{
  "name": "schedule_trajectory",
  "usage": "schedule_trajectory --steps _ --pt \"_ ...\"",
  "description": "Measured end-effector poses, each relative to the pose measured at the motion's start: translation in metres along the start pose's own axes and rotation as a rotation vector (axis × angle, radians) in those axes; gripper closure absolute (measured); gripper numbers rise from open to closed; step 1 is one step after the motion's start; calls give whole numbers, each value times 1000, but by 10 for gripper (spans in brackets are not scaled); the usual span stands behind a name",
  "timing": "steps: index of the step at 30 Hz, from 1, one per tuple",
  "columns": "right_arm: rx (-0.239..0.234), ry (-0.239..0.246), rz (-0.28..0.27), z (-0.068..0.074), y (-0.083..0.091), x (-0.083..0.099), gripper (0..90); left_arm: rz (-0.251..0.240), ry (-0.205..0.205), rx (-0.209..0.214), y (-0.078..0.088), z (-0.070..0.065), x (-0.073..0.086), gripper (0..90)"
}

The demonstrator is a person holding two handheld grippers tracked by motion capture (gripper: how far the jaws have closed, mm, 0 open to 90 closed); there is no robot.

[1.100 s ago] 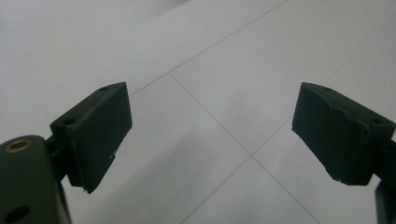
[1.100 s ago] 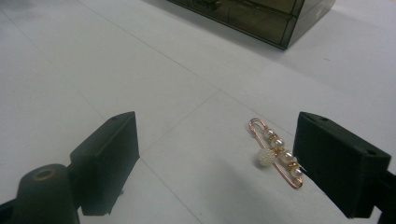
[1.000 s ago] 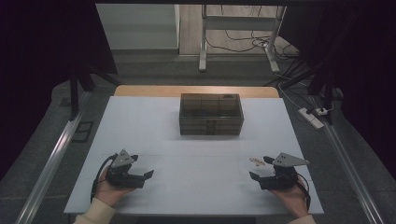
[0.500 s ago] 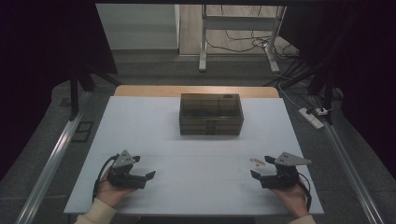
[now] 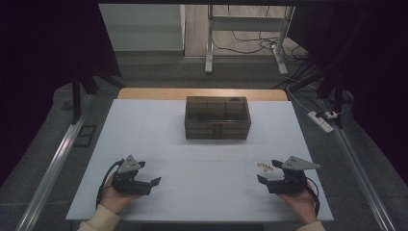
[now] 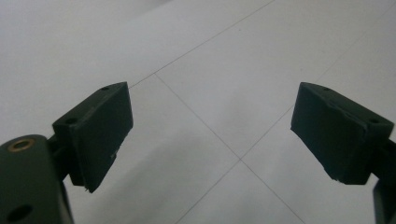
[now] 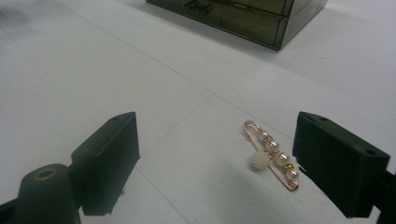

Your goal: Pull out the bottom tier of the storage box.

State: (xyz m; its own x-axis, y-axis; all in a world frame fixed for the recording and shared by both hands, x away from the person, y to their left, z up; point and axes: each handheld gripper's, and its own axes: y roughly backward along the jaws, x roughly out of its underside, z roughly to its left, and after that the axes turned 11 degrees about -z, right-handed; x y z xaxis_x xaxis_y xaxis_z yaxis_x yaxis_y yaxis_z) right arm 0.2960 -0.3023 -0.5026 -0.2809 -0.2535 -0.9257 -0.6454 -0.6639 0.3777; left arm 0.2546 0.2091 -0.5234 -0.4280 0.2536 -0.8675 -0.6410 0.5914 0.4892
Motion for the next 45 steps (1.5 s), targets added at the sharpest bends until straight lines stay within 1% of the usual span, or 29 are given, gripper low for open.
schedule_trajectory --steps 2,6,8,11,14,18,21,27,34,37,40,45 --pt "2 0 -8 1 1 -1 147 -10 2 -4 1 -2 0 126" --pt "-3 -1 -15 4 2 -2 147 -10 -2 0 2 -3 0 127" --pt "-10 -3 -20 7 0 -4 147 -10 -5 2 2 -3 0 127" --pt "-5 -4 -28 9 -2 -5 147 -8 -4 9 1 -2 0 127" --pt "-16 -6 -31 12 -4 -6 148 -4 -4 9 -1 -2 1 127" --pt "-28 -7 -27 15 -8 -6 149 1 -5 7 -1 -1 1 126" --pt "-36 9 -22 19 -11 -7 149 3 -3 7 -2 -2 2 126" --pt "-46 15 -17 24 -14 -8 149 8 -6 9 -3 -2 2 126" --pt "-54 19 -14 30 -18 -9 150 11 -8 6 -2 -3 2 126" --pt "-58 32 -5 34 -21 -10 150 13 -8 7 -3 -3 3 126" --pt "-59 32 -10 36 -22 -10 150 14 -6 8 -3 -3 3 126" --pt "-63 39 -2 38 -23 -10 150 17 -7 9 -3 -3 3 126"
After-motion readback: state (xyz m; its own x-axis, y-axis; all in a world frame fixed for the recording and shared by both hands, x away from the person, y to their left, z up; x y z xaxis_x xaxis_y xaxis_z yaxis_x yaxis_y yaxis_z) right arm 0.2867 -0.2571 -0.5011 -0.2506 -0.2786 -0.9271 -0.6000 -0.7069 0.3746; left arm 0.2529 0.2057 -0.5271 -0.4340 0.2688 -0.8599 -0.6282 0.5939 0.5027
